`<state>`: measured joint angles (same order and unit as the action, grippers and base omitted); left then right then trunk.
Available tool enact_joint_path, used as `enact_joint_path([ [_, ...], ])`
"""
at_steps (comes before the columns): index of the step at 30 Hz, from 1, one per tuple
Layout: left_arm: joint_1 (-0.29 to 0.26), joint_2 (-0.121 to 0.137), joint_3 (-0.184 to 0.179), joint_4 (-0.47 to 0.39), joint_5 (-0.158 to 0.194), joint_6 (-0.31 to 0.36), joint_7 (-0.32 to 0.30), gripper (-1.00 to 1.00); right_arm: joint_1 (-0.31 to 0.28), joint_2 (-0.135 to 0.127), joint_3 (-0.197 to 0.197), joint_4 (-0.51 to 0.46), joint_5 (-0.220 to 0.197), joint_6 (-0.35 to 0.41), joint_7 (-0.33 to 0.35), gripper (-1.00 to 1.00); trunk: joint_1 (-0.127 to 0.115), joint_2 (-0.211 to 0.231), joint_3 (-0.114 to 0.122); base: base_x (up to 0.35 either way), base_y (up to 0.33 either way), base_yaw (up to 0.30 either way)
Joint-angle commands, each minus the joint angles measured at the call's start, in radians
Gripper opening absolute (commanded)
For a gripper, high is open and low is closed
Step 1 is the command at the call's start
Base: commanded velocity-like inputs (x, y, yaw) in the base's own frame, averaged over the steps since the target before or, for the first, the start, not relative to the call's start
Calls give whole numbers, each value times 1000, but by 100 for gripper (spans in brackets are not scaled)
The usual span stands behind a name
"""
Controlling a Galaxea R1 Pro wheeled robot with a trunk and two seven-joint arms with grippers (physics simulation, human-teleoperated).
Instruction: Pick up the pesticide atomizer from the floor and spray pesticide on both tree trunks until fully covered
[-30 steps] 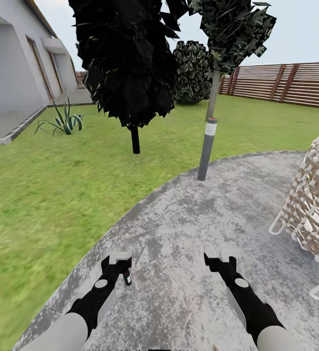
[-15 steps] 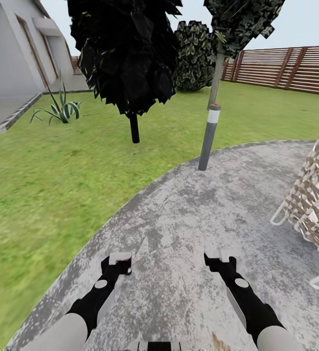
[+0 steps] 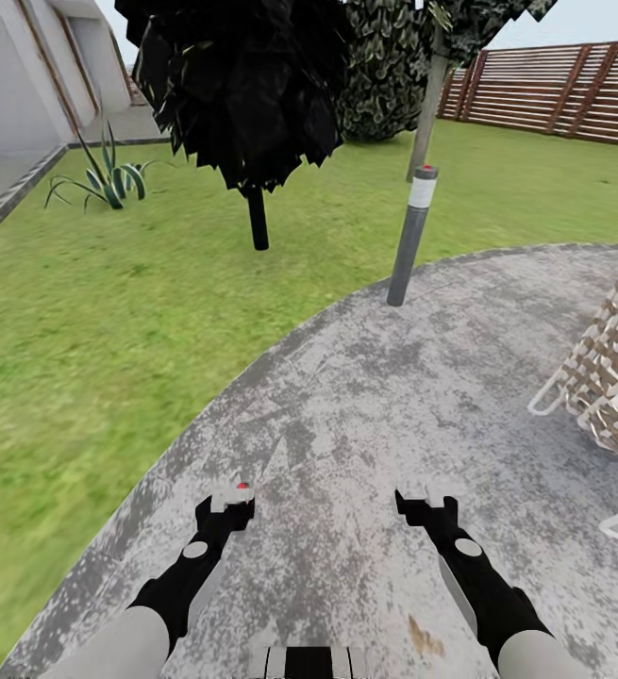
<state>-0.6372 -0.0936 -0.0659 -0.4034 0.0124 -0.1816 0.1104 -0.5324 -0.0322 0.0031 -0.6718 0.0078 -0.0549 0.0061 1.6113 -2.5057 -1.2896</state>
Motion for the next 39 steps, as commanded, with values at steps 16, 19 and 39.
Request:
enact_joint_path([
  [16,3,0,0,0,-3,-1,0,100,0,0,0,0,0,0,0,100,6,-3,-76,0,0,0],
  [19,3,0,0,0,-5,-2,0,100,0,0,0,0,0,0,0,100,6,-3,-81,0,0,0],
  [39,4,0,-1,0,-6,-4,-1,100,0,0,0,0,0,0,0,100,6,-3,-84,76,72,-95],
])
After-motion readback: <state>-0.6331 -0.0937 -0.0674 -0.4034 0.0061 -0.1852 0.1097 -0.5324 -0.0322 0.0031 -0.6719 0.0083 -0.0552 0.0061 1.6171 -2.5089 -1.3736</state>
